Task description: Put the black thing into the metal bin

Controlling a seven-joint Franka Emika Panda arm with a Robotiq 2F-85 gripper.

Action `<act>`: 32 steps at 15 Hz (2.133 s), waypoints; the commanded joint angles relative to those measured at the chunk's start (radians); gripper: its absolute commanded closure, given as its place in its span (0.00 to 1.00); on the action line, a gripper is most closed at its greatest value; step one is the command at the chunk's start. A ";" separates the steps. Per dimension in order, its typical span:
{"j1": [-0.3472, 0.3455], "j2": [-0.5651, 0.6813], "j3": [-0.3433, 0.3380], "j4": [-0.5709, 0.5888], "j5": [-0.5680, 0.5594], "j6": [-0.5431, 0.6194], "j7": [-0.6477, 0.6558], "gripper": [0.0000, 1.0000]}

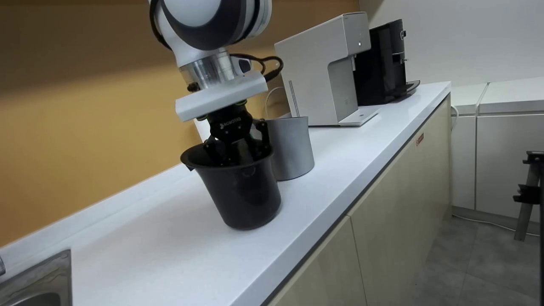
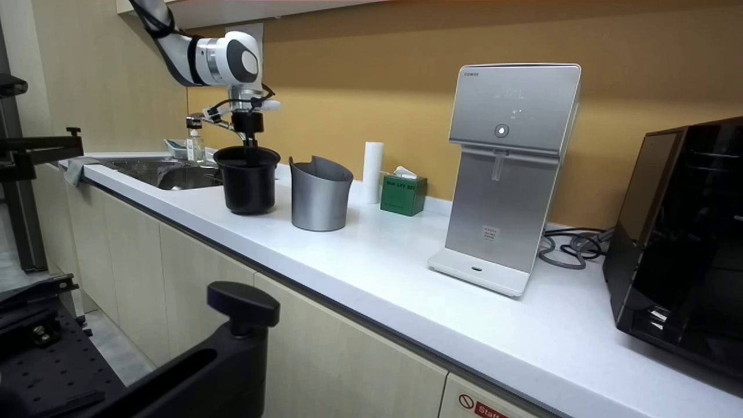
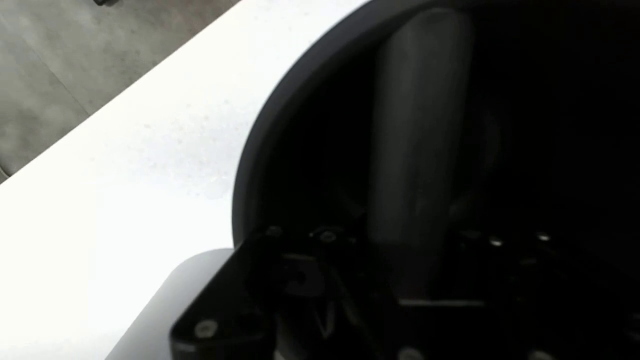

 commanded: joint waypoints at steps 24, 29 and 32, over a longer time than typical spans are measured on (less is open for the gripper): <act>-0.103 -0.142 0.047 0.351 0.023 -0.468 -1.164 0.98; -0.113 -0.111 0.046 0.373 0.033 -0.452 -1.158 0.91; -0.126 -0.126 0.035 0.363 0.043 -0.444 -1.135 0.98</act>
